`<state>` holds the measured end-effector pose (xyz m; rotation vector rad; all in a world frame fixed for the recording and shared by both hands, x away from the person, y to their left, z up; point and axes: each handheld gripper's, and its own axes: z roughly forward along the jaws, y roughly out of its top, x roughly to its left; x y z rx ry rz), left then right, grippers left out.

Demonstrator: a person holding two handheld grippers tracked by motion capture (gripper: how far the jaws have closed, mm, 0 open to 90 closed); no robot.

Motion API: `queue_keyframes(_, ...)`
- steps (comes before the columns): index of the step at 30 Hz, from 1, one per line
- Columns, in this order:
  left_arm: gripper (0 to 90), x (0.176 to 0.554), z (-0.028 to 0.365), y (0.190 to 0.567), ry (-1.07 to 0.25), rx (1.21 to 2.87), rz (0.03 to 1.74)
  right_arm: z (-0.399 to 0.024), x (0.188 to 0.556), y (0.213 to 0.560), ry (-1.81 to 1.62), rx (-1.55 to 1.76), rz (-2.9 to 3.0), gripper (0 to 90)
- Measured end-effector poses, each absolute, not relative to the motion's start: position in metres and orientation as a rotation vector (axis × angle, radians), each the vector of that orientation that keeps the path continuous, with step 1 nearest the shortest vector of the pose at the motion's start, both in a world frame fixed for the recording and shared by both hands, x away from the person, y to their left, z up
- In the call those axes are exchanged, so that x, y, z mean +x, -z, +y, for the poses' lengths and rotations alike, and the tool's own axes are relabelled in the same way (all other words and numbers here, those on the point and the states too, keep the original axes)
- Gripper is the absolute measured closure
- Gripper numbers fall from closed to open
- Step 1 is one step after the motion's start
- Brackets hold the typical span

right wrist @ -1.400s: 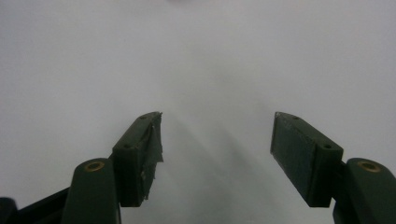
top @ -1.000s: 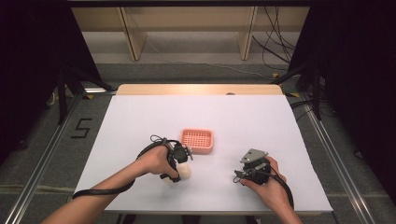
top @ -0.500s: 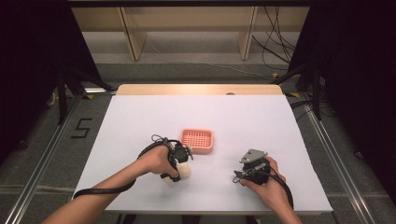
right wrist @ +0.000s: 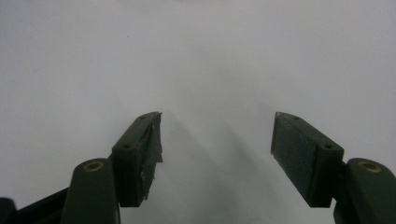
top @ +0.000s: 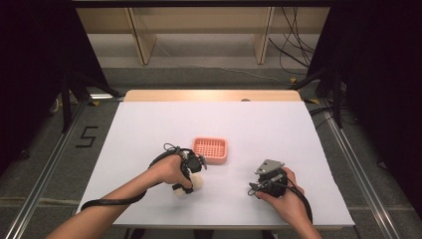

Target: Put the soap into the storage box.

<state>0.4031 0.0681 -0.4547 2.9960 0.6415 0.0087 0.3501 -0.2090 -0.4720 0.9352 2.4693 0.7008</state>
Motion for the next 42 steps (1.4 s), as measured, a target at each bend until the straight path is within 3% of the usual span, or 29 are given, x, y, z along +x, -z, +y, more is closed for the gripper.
queue_keyframes(7,43.4,0.406,0.065,0.458,-0.004,2.990,0.655,-0.208,0.349,0.472,-0.699,0.962,2.476,34.2)
queue_keyframes(12,48.5,0.403,0.062,0.460,-0.005,3.010,0.644,-0.208,0.349,0.473,-0.698,0.958,2.473,34.2)
queue_keyframes(21,49.6,0.399,0.061,0.458,-0.040,3.027,0.642,-0.209,0.350,0.473,-0.694,0.936,2.480,34.2)
queue_keyframes(42,49.7,0.401,0.069,0.445,-0.105,2.937,0.644,-0.209,0.350,0.473,-0.691,0.939,2.474,34.2)
